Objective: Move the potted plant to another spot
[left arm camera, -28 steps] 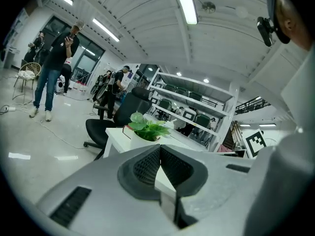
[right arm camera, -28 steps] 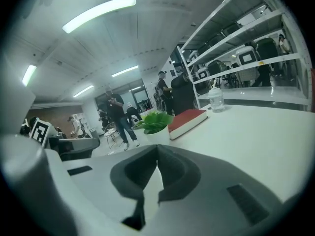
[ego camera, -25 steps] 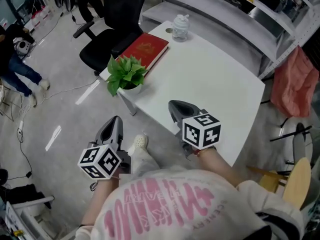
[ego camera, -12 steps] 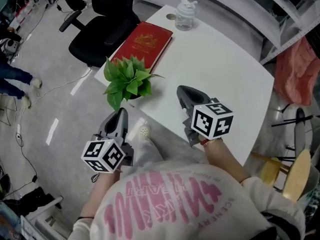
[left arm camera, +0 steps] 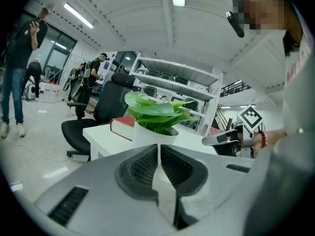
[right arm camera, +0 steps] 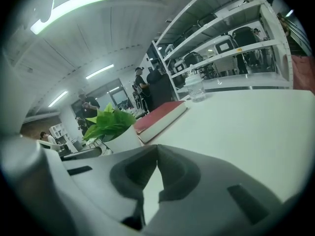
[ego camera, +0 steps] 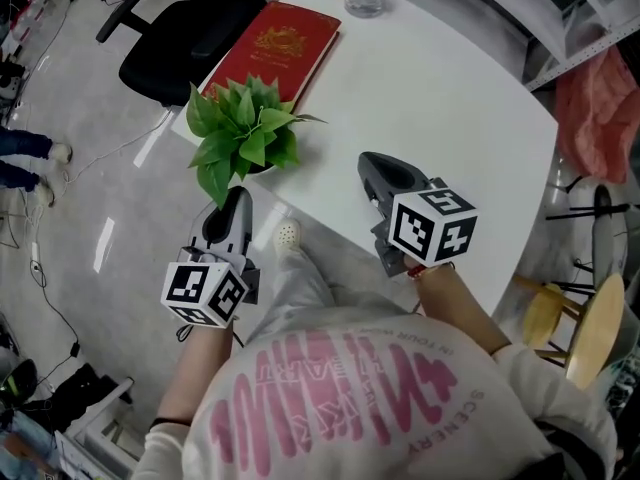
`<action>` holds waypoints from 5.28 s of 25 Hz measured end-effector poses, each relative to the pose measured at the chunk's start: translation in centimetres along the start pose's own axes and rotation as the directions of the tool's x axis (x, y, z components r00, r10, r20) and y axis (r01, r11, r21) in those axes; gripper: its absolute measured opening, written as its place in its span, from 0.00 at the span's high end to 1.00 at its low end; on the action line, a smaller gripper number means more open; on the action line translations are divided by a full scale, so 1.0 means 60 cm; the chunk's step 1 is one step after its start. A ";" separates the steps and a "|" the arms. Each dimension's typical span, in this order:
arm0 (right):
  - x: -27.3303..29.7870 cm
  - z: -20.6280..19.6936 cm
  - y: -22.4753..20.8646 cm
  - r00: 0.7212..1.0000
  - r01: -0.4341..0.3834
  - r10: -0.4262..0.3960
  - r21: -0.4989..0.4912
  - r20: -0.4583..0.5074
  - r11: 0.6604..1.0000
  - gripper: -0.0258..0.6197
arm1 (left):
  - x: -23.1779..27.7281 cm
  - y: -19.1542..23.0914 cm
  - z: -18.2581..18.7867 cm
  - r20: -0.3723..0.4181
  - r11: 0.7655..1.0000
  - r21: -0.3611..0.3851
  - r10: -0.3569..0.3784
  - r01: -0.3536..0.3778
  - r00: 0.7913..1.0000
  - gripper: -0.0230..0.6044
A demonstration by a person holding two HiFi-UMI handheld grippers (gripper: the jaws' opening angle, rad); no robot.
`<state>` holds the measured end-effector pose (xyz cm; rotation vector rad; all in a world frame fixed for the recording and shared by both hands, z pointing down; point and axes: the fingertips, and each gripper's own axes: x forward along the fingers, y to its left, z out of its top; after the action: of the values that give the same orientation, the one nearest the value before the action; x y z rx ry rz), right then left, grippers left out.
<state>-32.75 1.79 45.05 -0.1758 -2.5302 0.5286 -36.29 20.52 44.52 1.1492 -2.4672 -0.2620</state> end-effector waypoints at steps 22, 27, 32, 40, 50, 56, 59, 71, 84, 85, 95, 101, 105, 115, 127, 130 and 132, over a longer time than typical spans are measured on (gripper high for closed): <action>-0.036 -0.042 -0.027 0.999 0.049 -0.050 0.106 0.004 0.993 0.95 | 0.045 -0.010 -0.007 -0.053 0.999 0.032 0.003 -0.001 0.999 0.58; -0.037 -0.042 -0.034 0.998 0.054 -0.055 0.120 0.003 0.991 0.95 | 0.058 -0.004 -0.006 -0.063 0.999 0.041 0.020 -0.017 0.998 0.42; -0.037 -0.037 -0.039 0.998 0.057 -0.058 0.124 0.006 0.991 0.95 | 0.070 -0.009 -0.001 -0.069 0.997 0.071 0.005 0.000 0.998 0.27; -0.038 -0.029 -0.043 0.998 0.059 -0.061 0.128 0.012 0.990 0.95 | 0.091 -0.007 0.008 -0.082 0.989 0.147 0.021 -0.009 0.996 0.19; -0.044 -0.029 -0.052 0.997 0.071 -0.073 0.132 0.009 0.989 0.95 | 0.114 0.008 0.016 -0.095 0.983 0.184 0.035 -0.017 0.995 0.19; -0.045 -0.028 -0.054 0.997 0.077 -0.080 0.141 0.013 0.987 0.95 | 0.119 0.015 0.014 -0.100 0.974 0.227 0.042 -0.018 0.994 0.19; -0.043 -0.029 -0.054 0.997 0.076 -0.078 0.141 0.010 0.987 0.95 | 0.125 0.019 0.012 -0.097 0.971 0.236 0.058 -0.033 0.994 0.19; -0.038 -0.036 -0.047 0.996 0.087 -0.088 0.138 0.006 0.987 0.95 | 0.133 0.020 0.010 -0.088 0.970 0.243 0.026 -0.004 0.996 0.19; -0.044 -0.033 -0.059 0.996 0.088 -0.091 0.144 0.012 0.986 0.95 | 0.141 -0.009 0.025 -0.052 0.974 0.218 -0.049 0.059 0.997 0.20; -0.043 -0.031 -0.058 0.996 0.088 -0.090 0.144 0.013 0.986 0.95 | 0.141 -0.008 0.027 -0.051 0.976 0.211 -0.050 0.060 0.997 0.20; -0.047 0.004 -0.052 0.994 0.093 -0.099 0.133 0.038 0.987 0.95 | 0.143 -0.049 0.102 0.019 0.969 0.205 -0.143 0.136 0.990 0.20; -0.059 0.094 -0.079 0.980 0.143 -0.161 0.144 0.118 0.979 0.95 | 0.201 -0.101 0.205 0.067 0.937 0.241 -0.275 0.251 0.959 0.21; -0.074 0.084 -0.068 0.961 0.191 -0.216 0.150 0.174 0.970 0.95 | 0.193 -0.108 0.210 0.090 0.911 0.257 -0.356 0.323 0.930 0.21; -0.136 0.175 -0.099 0.871 0.327 -0.386 0.227 0.306 0.917 0.95 | 0.271 -0.210 0.293 0.047 0.764 0.314 -0.605 0.563 0.795 0.21; -0.205 0.162 -0.158 0.724 0.440 -0.574 0.384 0.383 0.811 0.95 | 0.312 -0.295 0.297 -0.021 0.607 0.291 -0.768 0.739 0.640 0.21; -0.217 0.151 -0.167 0.716 0.451 -0.589 0.396 0.374 0.800 0.95 | 0.317 -0.317 0.285 -0.035 0.583 0.283 -0.788 0.762 0.615 0.21; -0.222 0.142 -0.172 0.717 0.457 -0.593 0.395 0.367 0.797 0.95 | 0.317 -0.329 0.272 -0.042 0.575 0.264 -0.795 0.774 0.605 0.21</action>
<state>-26.24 -13.55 36.12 0.8806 -2.7392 0.7411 -40.79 -6.78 28.58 2.3721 -1.8935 -0.2303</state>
